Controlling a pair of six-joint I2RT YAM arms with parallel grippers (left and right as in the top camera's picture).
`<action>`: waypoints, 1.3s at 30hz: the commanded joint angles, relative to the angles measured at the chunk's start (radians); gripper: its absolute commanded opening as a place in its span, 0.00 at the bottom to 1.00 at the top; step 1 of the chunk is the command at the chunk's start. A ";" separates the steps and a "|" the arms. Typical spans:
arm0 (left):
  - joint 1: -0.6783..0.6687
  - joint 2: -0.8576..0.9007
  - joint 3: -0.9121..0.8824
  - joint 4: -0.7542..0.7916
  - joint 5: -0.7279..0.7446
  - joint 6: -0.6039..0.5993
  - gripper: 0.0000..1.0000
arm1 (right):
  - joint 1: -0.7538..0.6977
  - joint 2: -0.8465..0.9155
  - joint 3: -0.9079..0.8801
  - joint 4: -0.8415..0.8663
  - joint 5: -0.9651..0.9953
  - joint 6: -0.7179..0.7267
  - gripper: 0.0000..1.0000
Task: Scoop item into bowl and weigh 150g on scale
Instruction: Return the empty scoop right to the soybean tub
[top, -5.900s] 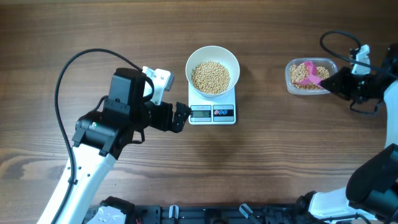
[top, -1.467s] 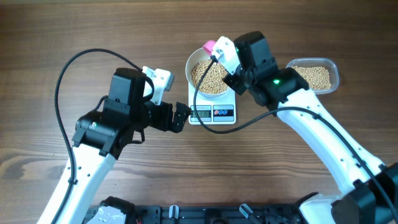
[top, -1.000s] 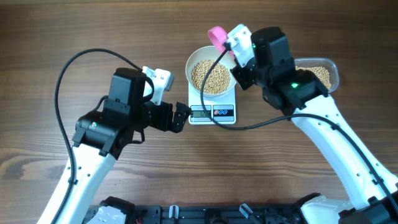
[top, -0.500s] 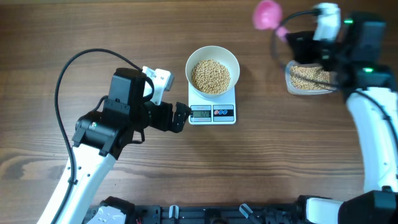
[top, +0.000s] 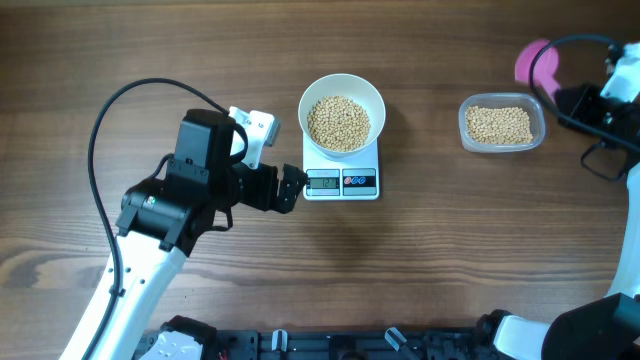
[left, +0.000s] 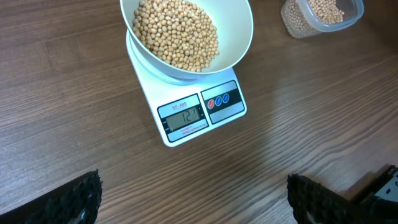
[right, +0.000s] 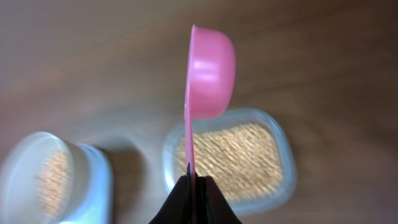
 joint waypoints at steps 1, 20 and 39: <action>0.006 -0.006 0.000 0.000 0.008 -0.005 1.00 | 0.011 -0.020 -0.001 -0.040 0.154 -0.163 0.04; 0.006 -0.006 0.000 0.000 0.009 -0.005 1.00 | 0.198 0.060 -0.001 -0.139 0.496 -0.394 0.04; 0.006 -0.006 0.000 0.000 0.009 -0.005 1.00 | 0.222 0.166 -0.001 -0.151 0.474 -0.410 0.04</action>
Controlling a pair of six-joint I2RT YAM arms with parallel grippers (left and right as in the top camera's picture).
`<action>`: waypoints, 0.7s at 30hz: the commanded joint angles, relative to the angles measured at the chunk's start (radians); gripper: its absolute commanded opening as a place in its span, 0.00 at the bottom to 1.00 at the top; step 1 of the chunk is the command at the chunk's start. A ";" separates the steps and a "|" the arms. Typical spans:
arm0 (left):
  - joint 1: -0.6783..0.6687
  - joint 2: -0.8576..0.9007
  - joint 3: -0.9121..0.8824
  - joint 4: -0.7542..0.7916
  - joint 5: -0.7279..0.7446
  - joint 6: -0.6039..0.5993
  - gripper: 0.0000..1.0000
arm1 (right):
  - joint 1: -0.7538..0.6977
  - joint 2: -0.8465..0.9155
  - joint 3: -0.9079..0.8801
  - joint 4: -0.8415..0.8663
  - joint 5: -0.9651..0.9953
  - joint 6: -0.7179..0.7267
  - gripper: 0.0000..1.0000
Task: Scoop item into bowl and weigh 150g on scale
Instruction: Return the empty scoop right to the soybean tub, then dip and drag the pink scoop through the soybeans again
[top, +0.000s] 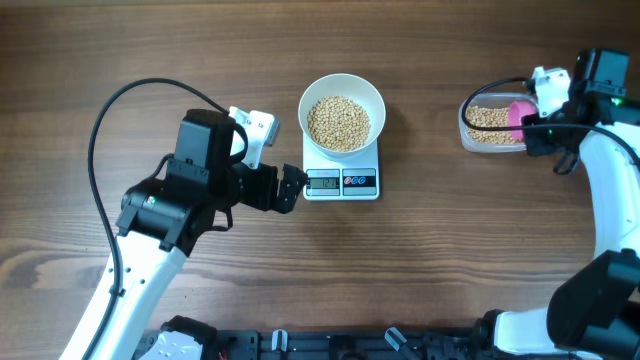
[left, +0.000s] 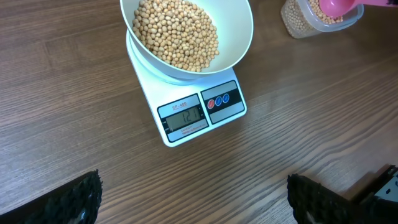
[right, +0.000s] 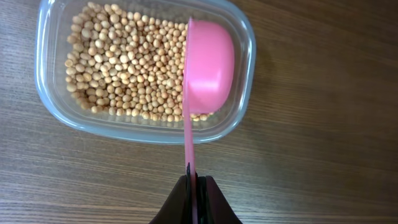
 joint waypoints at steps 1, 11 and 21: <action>0.006 -0.006 0.000 0.000 0.009 -0.005 1.00 | 0.012 0.032 -0.001 0.002 -0.051 -0.016 0.04; 0.006 -0.006 0.000 0.000 0.008 -0.005 1.00 | 0.029 0.034 -0.001 -0.046 -0.190 -0.021 0.04; 0.006 -0.006 0.000 0.000 0.009 -0.005 1.00 | 0.029 0.034 -0.001 -0.054 -0.278 -0.021 0.04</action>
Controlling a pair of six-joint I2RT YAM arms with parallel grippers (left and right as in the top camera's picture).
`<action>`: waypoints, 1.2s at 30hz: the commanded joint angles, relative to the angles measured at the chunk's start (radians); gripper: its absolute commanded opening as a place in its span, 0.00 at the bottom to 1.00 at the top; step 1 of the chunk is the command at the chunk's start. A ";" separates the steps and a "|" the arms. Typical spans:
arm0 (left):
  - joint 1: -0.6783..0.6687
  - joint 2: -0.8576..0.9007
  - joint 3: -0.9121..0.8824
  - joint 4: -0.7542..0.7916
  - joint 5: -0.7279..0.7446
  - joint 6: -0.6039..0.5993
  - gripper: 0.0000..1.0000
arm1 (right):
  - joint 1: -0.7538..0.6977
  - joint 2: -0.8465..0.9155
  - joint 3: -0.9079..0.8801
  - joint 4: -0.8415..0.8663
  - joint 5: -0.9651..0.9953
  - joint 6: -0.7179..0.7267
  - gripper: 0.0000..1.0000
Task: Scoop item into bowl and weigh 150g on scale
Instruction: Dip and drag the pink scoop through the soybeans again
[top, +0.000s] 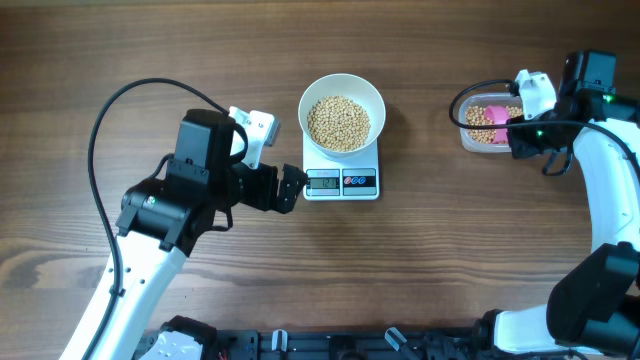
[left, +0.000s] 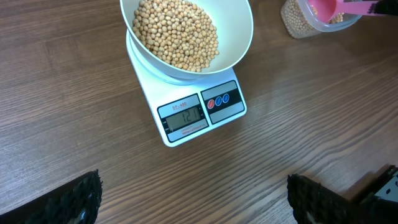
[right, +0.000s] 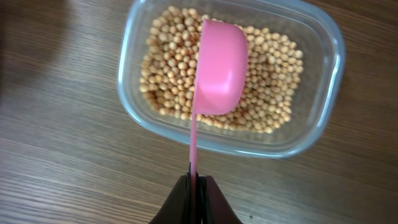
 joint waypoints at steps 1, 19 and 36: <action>0.006 -0.006 0.000 0.000 0.008 -0.005 1.00 | 0.004 0.016 -0.001 -0.004 -0.117 -0.017 0.04; 0.006 -0.006 0.000 0.000 0.008 -0.005 1.00 | -0.002 0.017 -0.001 -0.036 -0.188 -0.012 0.05; 0.006 -0.006 0.000 0.000 0.009 -0.005 1.00 | -0.158 0.017 -0.001 -0.038 -0.338 0.101 0.04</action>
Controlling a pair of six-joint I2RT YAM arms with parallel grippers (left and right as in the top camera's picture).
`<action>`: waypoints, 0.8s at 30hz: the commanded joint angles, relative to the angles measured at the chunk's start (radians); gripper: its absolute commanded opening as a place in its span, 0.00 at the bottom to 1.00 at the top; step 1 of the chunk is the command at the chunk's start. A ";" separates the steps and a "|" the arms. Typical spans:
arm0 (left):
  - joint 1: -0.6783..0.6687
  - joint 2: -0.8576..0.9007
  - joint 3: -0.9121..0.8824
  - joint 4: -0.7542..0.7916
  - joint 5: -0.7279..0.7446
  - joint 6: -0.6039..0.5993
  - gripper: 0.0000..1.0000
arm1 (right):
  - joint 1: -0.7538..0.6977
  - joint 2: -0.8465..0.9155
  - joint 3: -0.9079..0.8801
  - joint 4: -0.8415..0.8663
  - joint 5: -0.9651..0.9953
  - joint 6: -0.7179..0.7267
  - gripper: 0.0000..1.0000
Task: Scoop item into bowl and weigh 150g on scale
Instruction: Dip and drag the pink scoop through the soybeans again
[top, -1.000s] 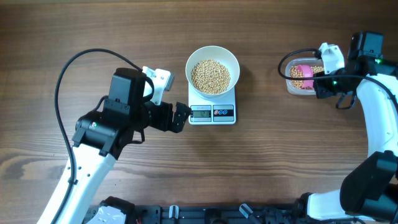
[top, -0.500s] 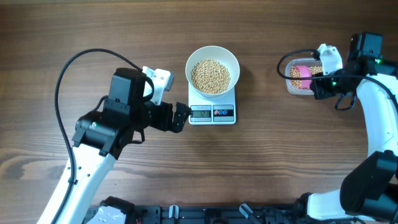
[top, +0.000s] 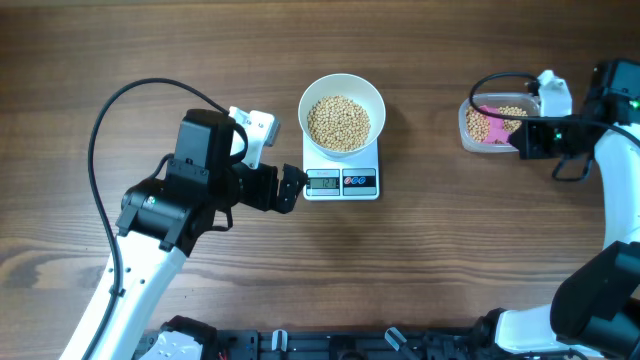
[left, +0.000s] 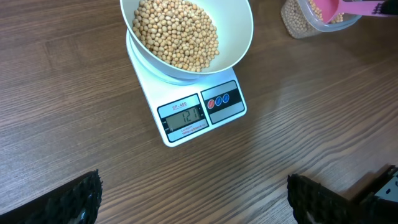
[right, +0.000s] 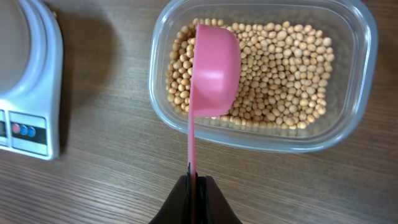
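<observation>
A white bowl (top: 342, 116) full of soybeans rests on the white scale (top: 341, 182); its display (left: 183, 117) reads about 121. At the right stands a clear tub (right: 261, 78) of soybeans. My right gripper (right: 193, 180) is shut on the thin handle of a pink scoop (right: 214, 68), whose cup lies on its side over the tub's left half. My left gripper (left: 193, 198) hangs open above bare table just in front of the scale, nothing between its fingers (left: 314, 198).
A black cable (top: 130, 100) loops from the left arm across the table's left side. The tub (top: 492, 125) sits near the table's right edge, well apart from the scale.
My right gripper has shifted so the scoop's cup now lies over the tub's left half with the scale's corner in its view. Left arm, bowl and scale reading are unchanged.
My right gripper first held the pink scoop high beyond the tub at the far right. Then the scoop was down over the tub's right side, then over its middle, and now over its left half. The left gripper stayed open by the scale throughout.
</observation>
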 joint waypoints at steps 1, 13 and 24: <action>0.006 -0.006 0.000 0.000 0.009 -0.005 1.00 | -0.044 0.015 -0.001 -0.001 -0.098 0.042 0.04; 0.006 -0.006 0.000 0.000 0.009 -0.005 1.00 | -0.206 0.015 -0.001 0.000 -0.300 0.138 0.04; 0.006 -0.006 0.000 0.000 0.009 -0.005 1.00 | -0.312 0.015 -0.001 -0.038 -0.539 0.160 0.04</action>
